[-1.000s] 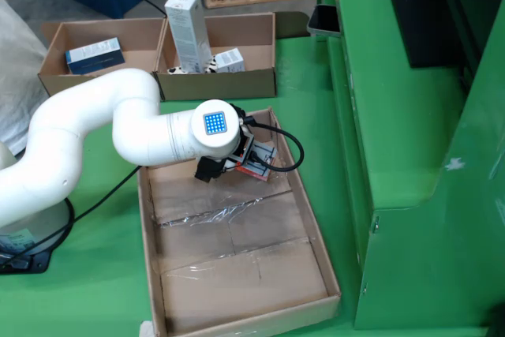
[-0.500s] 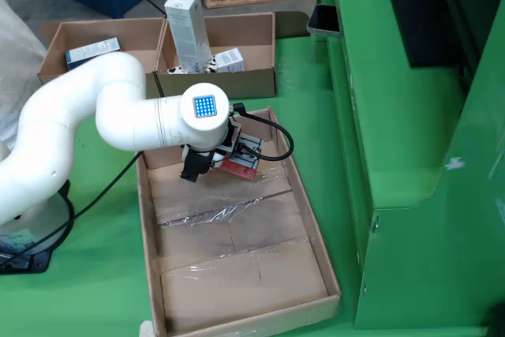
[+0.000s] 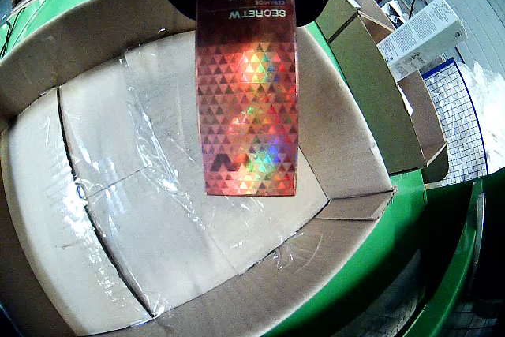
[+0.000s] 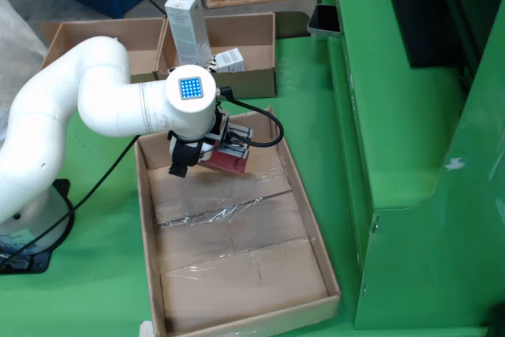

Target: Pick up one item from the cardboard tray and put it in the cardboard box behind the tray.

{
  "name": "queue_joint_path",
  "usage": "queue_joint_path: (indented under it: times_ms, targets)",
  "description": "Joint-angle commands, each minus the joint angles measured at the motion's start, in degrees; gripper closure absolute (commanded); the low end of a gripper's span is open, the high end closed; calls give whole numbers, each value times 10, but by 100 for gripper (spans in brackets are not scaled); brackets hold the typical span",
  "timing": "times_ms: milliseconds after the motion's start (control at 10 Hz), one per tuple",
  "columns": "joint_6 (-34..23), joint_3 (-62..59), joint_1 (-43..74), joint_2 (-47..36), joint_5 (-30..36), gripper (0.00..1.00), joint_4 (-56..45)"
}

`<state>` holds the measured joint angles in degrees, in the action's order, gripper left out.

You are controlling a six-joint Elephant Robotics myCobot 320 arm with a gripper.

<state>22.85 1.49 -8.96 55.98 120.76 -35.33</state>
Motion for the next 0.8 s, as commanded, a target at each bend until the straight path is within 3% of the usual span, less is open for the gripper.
queue_joint_path:
  times_ms: [0, 300, 700]
  targets:
    - [-10, -15, -4, -36, 0, 100, -14]
    - [-11, -15, -4, -49, -8, 100, 2]
    - [-84, -15, -16, -79, -71, 100, -38]
